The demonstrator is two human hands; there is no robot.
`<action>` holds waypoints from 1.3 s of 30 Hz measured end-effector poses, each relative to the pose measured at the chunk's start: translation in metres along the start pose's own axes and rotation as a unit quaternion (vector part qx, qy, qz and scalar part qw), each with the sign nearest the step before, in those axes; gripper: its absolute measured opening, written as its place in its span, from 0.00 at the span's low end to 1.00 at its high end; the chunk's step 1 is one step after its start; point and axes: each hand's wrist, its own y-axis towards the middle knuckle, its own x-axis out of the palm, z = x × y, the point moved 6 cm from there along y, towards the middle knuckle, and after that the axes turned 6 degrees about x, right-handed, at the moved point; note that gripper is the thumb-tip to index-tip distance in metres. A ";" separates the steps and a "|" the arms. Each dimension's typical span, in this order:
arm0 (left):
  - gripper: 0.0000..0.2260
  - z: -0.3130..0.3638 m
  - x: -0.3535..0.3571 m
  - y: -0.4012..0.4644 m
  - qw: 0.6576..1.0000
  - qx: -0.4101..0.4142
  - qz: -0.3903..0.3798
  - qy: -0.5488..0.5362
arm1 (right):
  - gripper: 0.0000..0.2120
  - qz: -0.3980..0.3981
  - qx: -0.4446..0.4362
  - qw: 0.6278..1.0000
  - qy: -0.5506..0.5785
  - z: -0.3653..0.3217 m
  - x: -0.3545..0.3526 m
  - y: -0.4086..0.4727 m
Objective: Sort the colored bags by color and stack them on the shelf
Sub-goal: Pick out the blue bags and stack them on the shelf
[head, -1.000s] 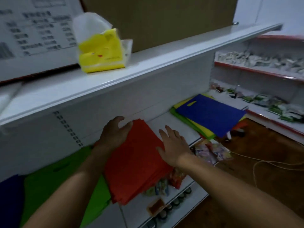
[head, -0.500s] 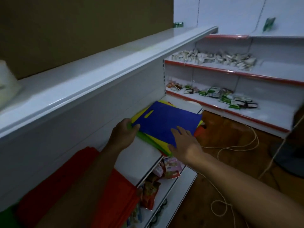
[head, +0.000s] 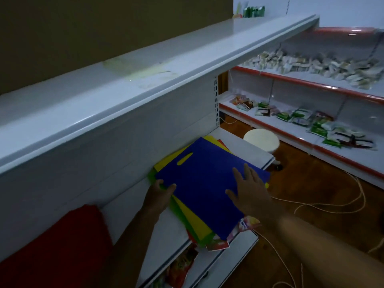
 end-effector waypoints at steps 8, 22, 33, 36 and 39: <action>0.24 -0.017 0.011 0.014 0.986 -0.071 0.080 -0.130 | 0.38 -0.078 -0.071 0.991 -0.080 -0.006 0.016 0.017; 0.06 0.003 -0.062 -0.029 0.949 0.014 0.137 -0.282 | 0.39 -0.060 -0.112 0.984 0.125 -0.052 0.007 0.013; 0.09 -0.065 -0.254 -0.147 0.929 0.059 0.207 -0.301 | 0.32 -0.019 -0.246 0.904 0.349 -0.240 -0.013 -0.106; 0.05 -0.113 -0.313 -0.186 0.923 0.050 0.249 -0.290 | 0.31 -0.031 -0.275 0.897 0.345 -0.300 0.006 -0.150; 0.05 -0.159 -0.372 -0.225 0.922 0.041 0.294 -0.250 | 0.27 -0.035 -0.307 0.897 0.317 -0.359 0.022 -0.192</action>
